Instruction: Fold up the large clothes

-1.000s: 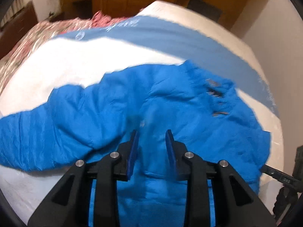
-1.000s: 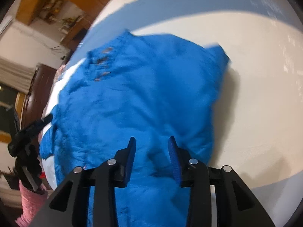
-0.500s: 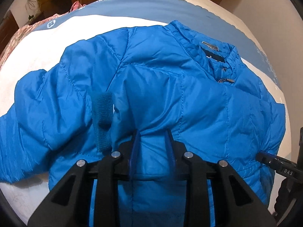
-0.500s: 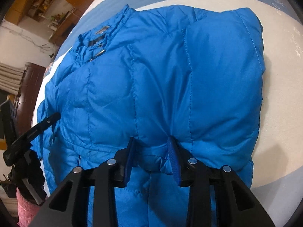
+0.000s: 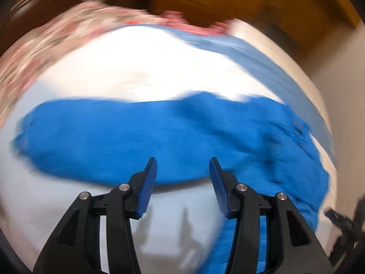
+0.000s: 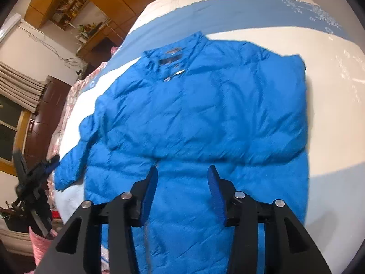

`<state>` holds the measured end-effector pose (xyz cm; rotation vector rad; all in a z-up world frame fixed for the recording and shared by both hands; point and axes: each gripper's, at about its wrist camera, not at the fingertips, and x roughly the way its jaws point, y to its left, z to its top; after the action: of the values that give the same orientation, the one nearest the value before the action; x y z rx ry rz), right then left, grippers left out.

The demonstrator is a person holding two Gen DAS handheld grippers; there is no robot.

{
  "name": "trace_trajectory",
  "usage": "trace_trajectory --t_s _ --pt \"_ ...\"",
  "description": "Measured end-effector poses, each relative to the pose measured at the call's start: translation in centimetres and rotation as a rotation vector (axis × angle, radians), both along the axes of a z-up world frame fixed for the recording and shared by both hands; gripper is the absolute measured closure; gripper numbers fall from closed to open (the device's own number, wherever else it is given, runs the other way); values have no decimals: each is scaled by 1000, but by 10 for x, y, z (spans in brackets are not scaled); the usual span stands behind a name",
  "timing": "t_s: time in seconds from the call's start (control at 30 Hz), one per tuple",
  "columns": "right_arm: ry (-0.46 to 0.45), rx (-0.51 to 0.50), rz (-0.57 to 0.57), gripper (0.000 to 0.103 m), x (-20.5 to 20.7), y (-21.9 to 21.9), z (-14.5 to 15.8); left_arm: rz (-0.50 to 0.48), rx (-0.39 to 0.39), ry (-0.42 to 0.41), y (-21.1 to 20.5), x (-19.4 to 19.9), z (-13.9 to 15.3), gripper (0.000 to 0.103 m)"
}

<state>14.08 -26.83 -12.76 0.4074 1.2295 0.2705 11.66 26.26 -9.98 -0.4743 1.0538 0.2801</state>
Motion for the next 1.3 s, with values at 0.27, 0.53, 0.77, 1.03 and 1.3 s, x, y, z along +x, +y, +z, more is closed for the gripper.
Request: trace_trajectory --t_s 0.27,0.53,0.77,1.03,1.3 --pt "34 -46 45 57 -5 38 -11 441 -110 8 166 -111 -29 55" --pt "27 -84 66 57 -8 61 -8 630 -398 -144 231 -129 -73 55" --pt "34 -104 21 57 -11 55 -6 635 -439 -190 236 -115 -85 74" --pt "35 -118 13 58 -13 58 -4 637 -445 -225 230 -109 -81 93" --pt "54 -119 -1 58 -20 50 -10 629 -445 -281 222 -110 -74 94"
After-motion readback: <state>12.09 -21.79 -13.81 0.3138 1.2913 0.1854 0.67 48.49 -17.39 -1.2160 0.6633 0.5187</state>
